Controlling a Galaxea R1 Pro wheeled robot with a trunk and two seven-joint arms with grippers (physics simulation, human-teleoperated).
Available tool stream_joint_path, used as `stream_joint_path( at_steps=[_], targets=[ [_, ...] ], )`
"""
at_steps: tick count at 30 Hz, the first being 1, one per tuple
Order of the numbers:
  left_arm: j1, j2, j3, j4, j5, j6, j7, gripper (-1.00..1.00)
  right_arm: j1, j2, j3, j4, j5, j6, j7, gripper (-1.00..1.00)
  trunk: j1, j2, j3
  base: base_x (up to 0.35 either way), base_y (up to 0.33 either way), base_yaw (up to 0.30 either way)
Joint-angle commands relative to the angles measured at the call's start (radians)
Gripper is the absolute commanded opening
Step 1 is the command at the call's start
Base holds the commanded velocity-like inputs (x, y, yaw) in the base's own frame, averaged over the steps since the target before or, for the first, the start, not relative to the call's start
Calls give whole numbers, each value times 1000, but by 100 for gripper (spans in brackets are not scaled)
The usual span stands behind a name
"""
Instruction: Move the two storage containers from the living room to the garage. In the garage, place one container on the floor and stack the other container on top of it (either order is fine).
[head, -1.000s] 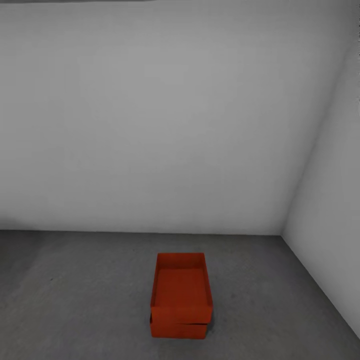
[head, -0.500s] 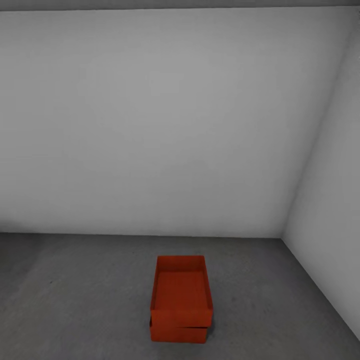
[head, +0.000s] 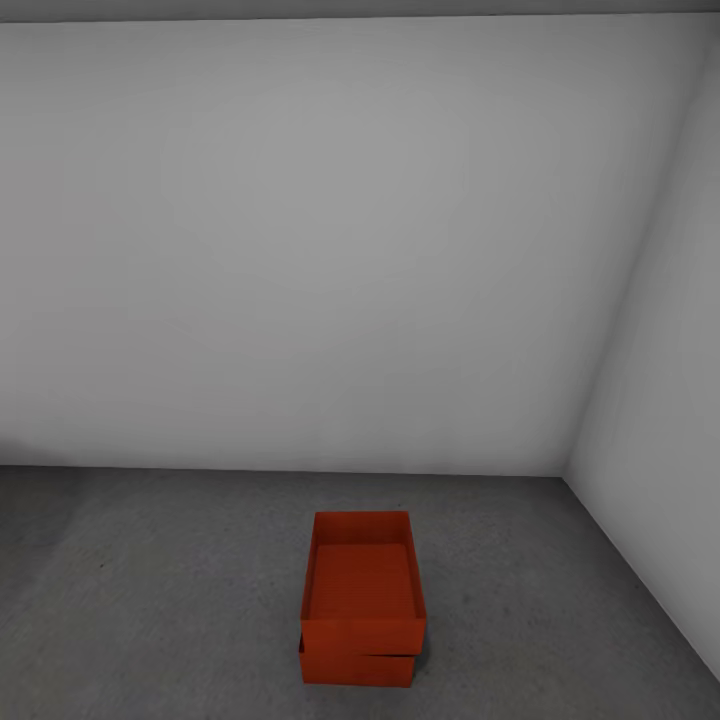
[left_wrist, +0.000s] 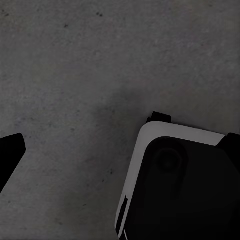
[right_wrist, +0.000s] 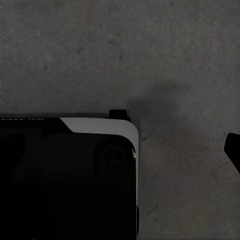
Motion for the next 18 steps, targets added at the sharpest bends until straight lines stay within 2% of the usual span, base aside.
stream_joint_path(
  at_steps=[1, 10, 18],
  targets=[
    [0, 0, -8, 1, 8, -3, 2, 100, -1, 1, 8, 3, -8, -6, -1, 100, 0, -1, -1, 0, 0, 0],
    [0, 0, -8, 1, 7, -2, 2, 100, -1, 0, 7, 3, -11, 4, 1, 100, 0, -1, -1, 0, 0, 0],
    [0, 0, -9, 1, 8, -3, 2, 100, -1, 2, 8, 3, -10, 64, -1, 100, 0, -1, -1, 0, 0, 0]
  ],
)
